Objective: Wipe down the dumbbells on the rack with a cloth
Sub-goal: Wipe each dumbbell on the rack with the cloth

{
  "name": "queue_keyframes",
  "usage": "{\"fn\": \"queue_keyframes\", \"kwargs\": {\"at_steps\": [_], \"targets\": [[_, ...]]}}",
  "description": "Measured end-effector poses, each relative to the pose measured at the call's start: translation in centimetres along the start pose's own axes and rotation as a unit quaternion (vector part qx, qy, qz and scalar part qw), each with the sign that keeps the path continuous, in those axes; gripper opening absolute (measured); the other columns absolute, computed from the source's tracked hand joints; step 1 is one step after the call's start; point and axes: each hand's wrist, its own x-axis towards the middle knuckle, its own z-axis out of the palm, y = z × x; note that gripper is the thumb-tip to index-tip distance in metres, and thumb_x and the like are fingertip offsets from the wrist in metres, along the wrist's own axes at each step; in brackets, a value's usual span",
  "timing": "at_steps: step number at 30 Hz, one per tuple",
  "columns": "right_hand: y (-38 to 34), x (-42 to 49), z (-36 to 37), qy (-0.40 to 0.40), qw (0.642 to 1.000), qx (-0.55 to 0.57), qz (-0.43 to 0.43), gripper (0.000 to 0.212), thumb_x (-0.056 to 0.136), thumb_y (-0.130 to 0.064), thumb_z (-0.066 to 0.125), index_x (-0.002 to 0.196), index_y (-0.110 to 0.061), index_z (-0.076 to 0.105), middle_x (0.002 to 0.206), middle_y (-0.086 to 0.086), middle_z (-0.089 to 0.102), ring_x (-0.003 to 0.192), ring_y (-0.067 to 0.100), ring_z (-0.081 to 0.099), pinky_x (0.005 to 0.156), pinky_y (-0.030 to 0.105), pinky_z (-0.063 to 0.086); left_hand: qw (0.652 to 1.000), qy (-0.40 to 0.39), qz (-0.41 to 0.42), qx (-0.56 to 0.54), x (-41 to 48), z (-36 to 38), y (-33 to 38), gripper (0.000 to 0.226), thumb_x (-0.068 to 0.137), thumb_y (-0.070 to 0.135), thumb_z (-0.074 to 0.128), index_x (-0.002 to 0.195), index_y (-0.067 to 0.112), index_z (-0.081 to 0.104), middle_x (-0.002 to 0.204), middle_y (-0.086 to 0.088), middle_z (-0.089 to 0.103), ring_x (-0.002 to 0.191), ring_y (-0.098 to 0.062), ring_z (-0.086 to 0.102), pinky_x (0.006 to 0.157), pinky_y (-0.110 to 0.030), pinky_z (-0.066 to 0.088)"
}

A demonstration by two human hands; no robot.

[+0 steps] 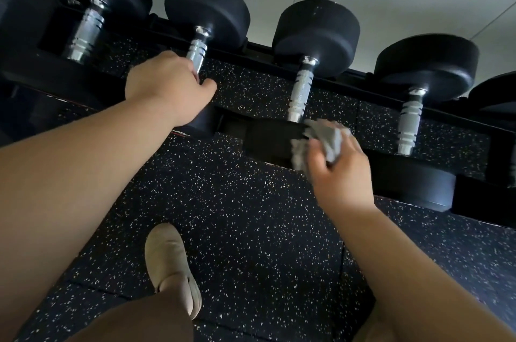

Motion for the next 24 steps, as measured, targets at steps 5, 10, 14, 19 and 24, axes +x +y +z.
{"fn": "queue_keyframes", "kwargs": {"at_steps": [5,10,14,19,24], "targets": [[0.4,-1.0,1.2,0.008,0.989,0.085,0.125,0.059,0.099,-0.061,0.039,0.146,-0.025,0.045,0.133,-0.003,0.058,0.122,0.010,0.054,0.109,0.038,0.045,1.000,0.006,0.000,0.009,0.0,0.0,0.1,0.046,0.086,0.062,0.045,0.095,0.026,0.072,0.104,-0.004,0.061,0.087,-0.033,0.061,0.073,-0.040,0.048],[-5.0,0.3,2.5,0.022,0.979,-0.145,-0.141,0.064,0.096,-0.062,0.049,0.137,-0.014,0.058,0.134,0.001,0.061,0.134,0.021,0.049,0.121,0.044,0.030,1.000,0.006,0.004,0.011,0.0,0.1,0.0,0.048,0.088,0.067,0.047,0.099,0.029,0.075,0.108,-0.004,0.062,0.093,-0.033,0.062,0.073,-0.039,0.044],[-2.4,1.1,1.6,0.003,0.974,-0.154,-0.165,0.070,0.086,-0.072,0.058,0.139,-0.027,0.058,0.139,-0.001,0.058,0.133,0.021,0.049,0.114,0.043,0.039,1.000,0.005,0.006,-0.004,-0.1,0.0,0.0,0.042,0.089,0.065,0.049,0.093,0.030,0.074,0.106,-0.002,0.062,0.091,-0.032,0.061,0.072,-0.038,0.043],[1.1,0.0,1.0,-0.017,0.978,0.146,0.149,0.088,0.071,-0.098,0.038,0.128,-0.033,0.057,0.114,-0.010,0.066,0.106,0.010,0.064,0.089,0.031,0.050,1.000,0.008,0.001,-0.010,-0.1,0.0,0.0,0.038,0.087,0.059,0.048,0.082,0.028,0.069,0.100,-0.003,0.061,0.086,-0.033,0.060,0.071,-0.038,0.045],[-1.8,1.0,1.7,0.036,0.991,0.053,0.121,0.042,0.093,-0.067,0.052,0.111,-0.030,0.061,0.111,-0.016,0.056,0.111,0.012,0.058,0.099,0.035,0.050,1.000,0.011,-0.003,-0.007,-0.1,0.0,0.1,0.039,0.087,0.060,0.048,0.085,0.028,0.070,0.103,-0.002,0.062,0.088,-0.032,0.062,0.072,-0.038,0.045]]}}
